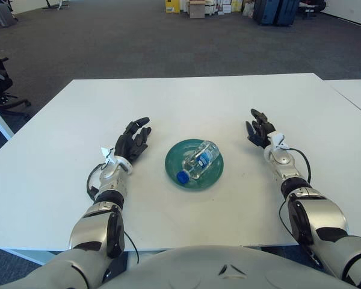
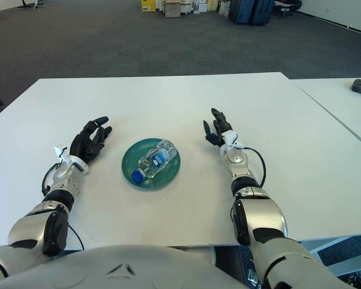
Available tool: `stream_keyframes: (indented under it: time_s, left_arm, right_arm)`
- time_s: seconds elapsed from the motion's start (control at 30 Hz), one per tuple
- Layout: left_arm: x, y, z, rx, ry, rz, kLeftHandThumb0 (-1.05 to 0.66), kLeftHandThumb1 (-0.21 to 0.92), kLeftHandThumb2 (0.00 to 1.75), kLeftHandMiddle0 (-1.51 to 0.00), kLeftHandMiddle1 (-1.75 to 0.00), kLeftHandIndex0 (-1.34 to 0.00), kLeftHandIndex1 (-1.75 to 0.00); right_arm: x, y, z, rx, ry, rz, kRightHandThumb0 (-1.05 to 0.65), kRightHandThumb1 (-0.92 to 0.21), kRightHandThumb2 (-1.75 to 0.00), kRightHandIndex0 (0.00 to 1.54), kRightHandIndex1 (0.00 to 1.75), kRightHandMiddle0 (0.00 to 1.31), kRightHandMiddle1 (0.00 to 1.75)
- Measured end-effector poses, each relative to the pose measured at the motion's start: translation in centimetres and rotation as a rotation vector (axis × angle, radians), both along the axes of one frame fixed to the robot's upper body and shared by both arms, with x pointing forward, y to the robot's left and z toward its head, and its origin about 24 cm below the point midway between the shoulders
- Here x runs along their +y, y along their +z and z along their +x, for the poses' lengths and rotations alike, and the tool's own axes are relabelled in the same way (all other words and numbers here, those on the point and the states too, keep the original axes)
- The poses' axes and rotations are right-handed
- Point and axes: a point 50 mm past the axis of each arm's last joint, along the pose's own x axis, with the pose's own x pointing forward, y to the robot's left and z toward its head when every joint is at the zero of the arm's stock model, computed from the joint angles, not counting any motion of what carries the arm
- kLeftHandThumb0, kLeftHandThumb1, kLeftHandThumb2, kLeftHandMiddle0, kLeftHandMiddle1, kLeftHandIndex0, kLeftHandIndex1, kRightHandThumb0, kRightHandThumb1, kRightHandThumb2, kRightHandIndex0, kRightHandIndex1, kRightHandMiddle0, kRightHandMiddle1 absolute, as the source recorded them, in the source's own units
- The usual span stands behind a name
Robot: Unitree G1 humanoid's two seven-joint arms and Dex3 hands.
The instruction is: Put the bottle into the plate.
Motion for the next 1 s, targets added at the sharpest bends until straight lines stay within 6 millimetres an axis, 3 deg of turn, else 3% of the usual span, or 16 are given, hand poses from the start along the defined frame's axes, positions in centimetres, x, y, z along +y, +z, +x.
stream_keyframes:
  time_s: [0.37,1.0]
  left_arm:
    - [0.1,0.0,0.0,0.001,0.002,0.0,-0.56,0.8,0.72,-0.49,-0.75,-0.29,-1.06]
    - [0.3,0.0,0.0,0.003,0.005,0.001,-0.58,0.82,0.68,-0.49,-0.76,-0.3,-1.06]
  right_arm:
    - [-0.1,-0.5,-0.3,0.005,-0.07,0.123,-0.74,-0.92,-0.9,0.42,0.05,0.0,0.8]
    - [0.0,-1.3,-1.0,0.028,-0.001,0.157,-0.76,-0.92,-0.91,0.57,0.09,0.09,0.89]
